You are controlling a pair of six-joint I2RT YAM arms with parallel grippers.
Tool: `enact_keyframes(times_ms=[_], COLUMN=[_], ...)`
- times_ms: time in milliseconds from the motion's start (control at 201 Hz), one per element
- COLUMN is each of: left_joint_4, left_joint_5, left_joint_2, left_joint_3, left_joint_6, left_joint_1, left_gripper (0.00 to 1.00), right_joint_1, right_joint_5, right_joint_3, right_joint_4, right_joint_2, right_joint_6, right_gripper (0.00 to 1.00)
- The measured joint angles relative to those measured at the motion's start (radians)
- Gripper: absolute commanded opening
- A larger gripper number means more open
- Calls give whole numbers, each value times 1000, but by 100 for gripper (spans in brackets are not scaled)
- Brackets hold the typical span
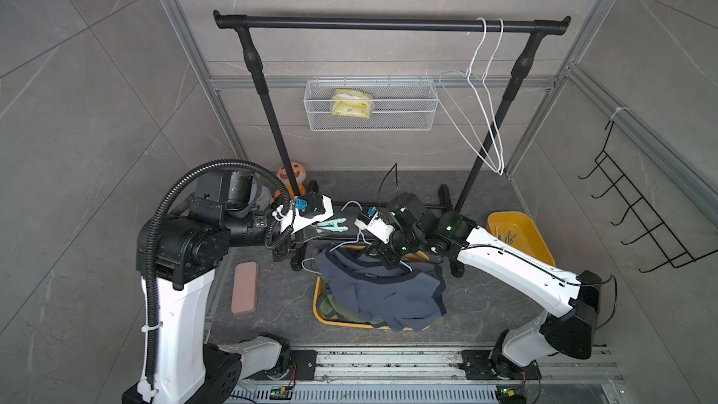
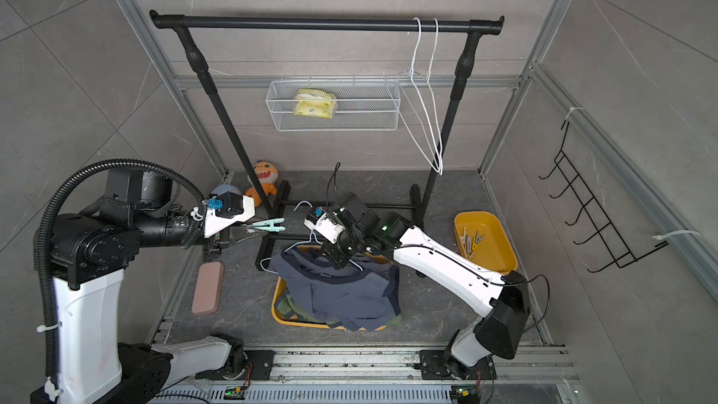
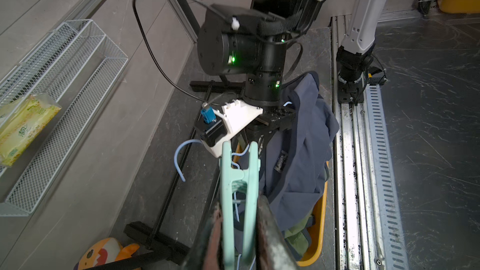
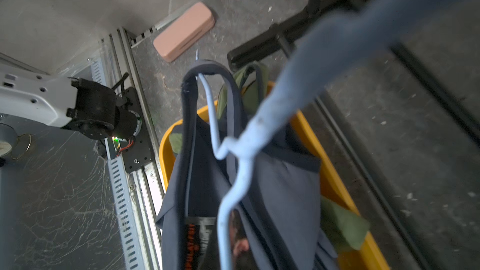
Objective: Remove the clothespins securing tank tops to the hanger
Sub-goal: Place the hanger in the basket.
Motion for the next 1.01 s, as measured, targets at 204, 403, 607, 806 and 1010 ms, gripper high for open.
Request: enact_keyframes(times_ms=[204,403,607,806,1010], left_joint_4=[1,2,6,10,12], left_joint_5=[45,86,122,168,224], left_joint_2=[39,93,132,162,176], left_joint_3=[0,0,0,21,41], left_joint_6=[-35,-71,-108,-141,-165], left_joint_1=[0,0,0,0,0], left_gripper=[7,8,10,10,10], right_joint_1=[-41,-51,-67,-85,-86], right_joint_5=[-46,-40,27,76,6], right_joint_3=[-121,-134,-142,-129,-2], right_joint_4=[67,90,88,67,22], right_joint_2=[44,125,103,-77,-246], right_joint_6=[90,138,157,157,110], right_gripper=[8,27,32,35,36])
